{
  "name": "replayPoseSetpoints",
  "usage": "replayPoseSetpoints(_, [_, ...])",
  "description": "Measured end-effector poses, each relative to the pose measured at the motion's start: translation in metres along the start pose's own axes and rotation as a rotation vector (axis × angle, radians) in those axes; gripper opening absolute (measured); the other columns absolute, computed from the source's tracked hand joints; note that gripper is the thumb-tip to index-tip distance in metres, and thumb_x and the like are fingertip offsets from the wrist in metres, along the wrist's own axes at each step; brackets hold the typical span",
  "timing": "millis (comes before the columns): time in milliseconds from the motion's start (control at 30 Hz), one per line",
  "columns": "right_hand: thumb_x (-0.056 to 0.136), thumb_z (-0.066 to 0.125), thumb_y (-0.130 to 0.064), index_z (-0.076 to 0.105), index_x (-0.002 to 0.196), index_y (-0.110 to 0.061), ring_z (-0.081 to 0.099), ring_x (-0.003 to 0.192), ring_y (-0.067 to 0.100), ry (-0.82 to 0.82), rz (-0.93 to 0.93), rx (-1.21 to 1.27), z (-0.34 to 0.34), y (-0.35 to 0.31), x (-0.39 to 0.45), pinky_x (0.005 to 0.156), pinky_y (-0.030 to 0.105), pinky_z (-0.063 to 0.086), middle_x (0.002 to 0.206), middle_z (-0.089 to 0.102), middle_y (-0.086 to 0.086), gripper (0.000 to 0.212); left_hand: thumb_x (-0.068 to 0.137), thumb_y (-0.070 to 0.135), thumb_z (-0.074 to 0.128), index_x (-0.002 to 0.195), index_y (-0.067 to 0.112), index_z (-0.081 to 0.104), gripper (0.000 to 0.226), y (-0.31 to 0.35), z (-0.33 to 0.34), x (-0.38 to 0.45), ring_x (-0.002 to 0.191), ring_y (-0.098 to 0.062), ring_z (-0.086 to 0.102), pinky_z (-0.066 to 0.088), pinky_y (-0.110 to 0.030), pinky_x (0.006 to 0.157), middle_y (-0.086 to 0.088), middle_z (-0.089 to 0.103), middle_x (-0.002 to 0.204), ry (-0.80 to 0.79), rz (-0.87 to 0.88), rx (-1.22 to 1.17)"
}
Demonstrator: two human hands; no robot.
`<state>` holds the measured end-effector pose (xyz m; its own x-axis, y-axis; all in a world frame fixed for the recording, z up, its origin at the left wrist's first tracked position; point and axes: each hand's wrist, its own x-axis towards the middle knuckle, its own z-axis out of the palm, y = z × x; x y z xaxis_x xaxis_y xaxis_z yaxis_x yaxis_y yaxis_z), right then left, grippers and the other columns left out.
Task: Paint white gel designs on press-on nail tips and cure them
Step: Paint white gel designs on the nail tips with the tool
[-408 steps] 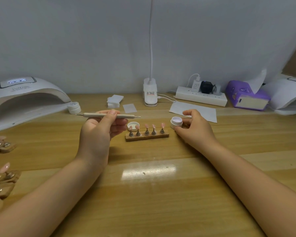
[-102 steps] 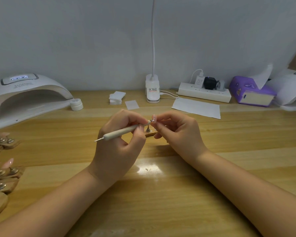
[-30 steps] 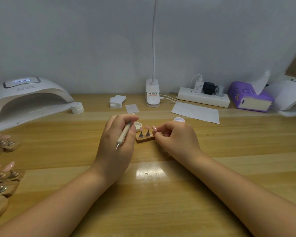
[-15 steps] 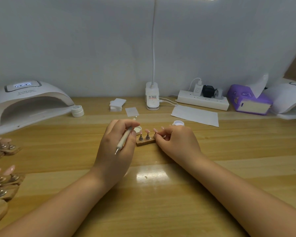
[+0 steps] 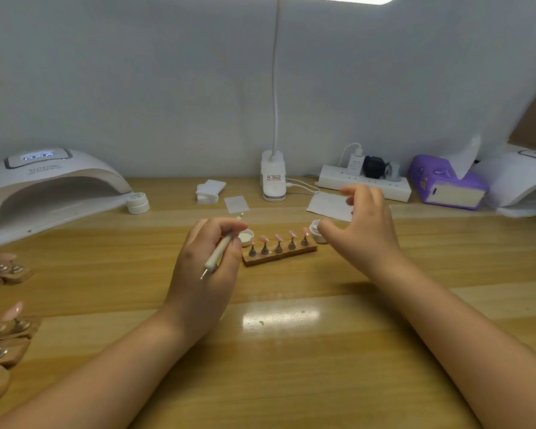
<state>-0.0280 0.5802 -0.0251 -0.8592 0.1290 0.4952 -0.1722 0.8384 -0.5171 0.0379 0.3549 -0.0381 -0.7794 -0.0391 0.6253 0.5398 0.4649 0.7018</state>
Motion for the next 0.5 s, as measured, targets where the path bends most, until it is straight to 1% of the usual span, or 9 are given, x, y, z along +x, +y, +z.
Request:
replayPoseSetpoints(33, [0.078, 0.067, -0.039, 0.039, 0.135, -0.02, 0.041, 0.12, 0.02, -0.078, 0.058, 0.022, 0.002, 0.006, 0.001, 0.096, 0.037, 0.043, 0.129, 0.043, 0.0, 0.067, 0.092, 0.007, 0.052, 0.103, 0.021, 0.061, 0.02, 0.0, 0.0, 0.0, 0.095, 0.004, 0.054, 0.037, -0.003, 0.078, 0.008, 0.058, 0.099, 0.001, 0.0, 0.0])
replayPoseSetpoints(100, [0.078, 0.07, -0.042, 0.028, 0.145, -0.022, 0.033, 0.131, 0.022, -0.208, 0.13, 0.064, 0.005, 0.013, 0.002, 0.105, 0.041, 0.036, 0.141, 0.04, -0.001, 0.081, 0.094, 0.006, 0.053, 0.103, 0.02, 0.061, 0.018, 0.001, 0.0, 0.0, 0.095, 0.003, 0.055, 0.037, -0.003, 0.078, 0.007, 0.06, 0.098, 0.001, -0.005, -0.003])
replayPoseSetpoints(167, [0.079, 0.07, -0.037, 0.022, 0.149, -0.024, 0.029, 0.135, 0.022, -0.296, 0.149, 0.097, 0.008, 0.017, 0.002, 0.107, 0.041, 0.033, 0.143, 0.042, -0.002, 0.086, 0.095, 0.012, 0.053, 0.103, 0.02, 0.061, 0.014, 0.002, -0.001, 0.0, 0.094, 0.0, 0.056, 0.039, -0.005, 0.076, 0.007, 0.062, 0.097, -0.003, -0.023, -0.024])
replayPoseSetpoints(233, [0.079, 0.068, -0.028, 0.021, 0.149, -0.024, 0.029, 0.135, 0.02, -0.345, 0.134, 0.116, 0.011, 0.019, 0.002, 0.108, 0.039, 0.031, 0.14, 0.047, -0.003, 0.085, 0.093, 0.02, 0.05, 0.102, 0.021, 0.061, 0.015, 0.002, -0.001, 0.0, 0.092, -0.002, 0.058, 0.041, -0.007, 0.075, 0.008, 0.063, 0.094, 0.0, -0.041, -0.053])
replayPoseSetpoints(333, [0.083, 0.066, -0.025, 0.024, 0.148, -0.023, 0.032, 0.134, 0.02, -0.357, 0.096, 0.12, 0.012, 0.019, 0.001, 0.108, 0.04, 0.032, 0.135, 0.055, -0.005, 0.078, 0.095, 0.021, 0.051, 0.101, 0.023, 0.061, 0.013, 0.003, -0.001, 0.0, 0.091, -0.005, 0.061, 0.045, -0.011, 0.075, 0.008, 0.065, 0.09, 0.012, -0.067, -0.105])
replayPoseSetpoints(433, [0.086, 0.068, -0.032, 0.029, 0.146, -0.021, 0.041, 0.129, 0.02, -0.3, 0.06, 0.133, 0.014, 0.019, 0.001, 0.104, 0.039, 0.035, 0.124, 0.062, -0.006, 0.073, 0.092, 0.028, 0.049, 0.1, 0.029, 0.06, 0.014, 0.004, -0.003, 0.001, 0.09, -0.006, 0.062, 0.048, -0.015, 0.076, 0.011, 0.066, 0.089, 0.033, -0.092, -0.15])
replayPoseSetpoints(500, [0.085, 0.07, -0.038, 0.031, 0.145, -0.022, 0.045, 0.125, 0.019, -0.274, 0.058, 0.151, 0.015, 0.021, 0.002, 0.101, 0.039, 0.038, 0.117, 0.064, -0.008, 0.074, 0.092, 0.031, 0.048, 0.101, 0.029, 0.059, 0.014, 0.005, -0.004, 0.001, 0.091, -0.006, 0.063, 0.049, -0.016, 0.077, 0.014, 0.067, 0.089, 0.043, -0.102, -0.176])
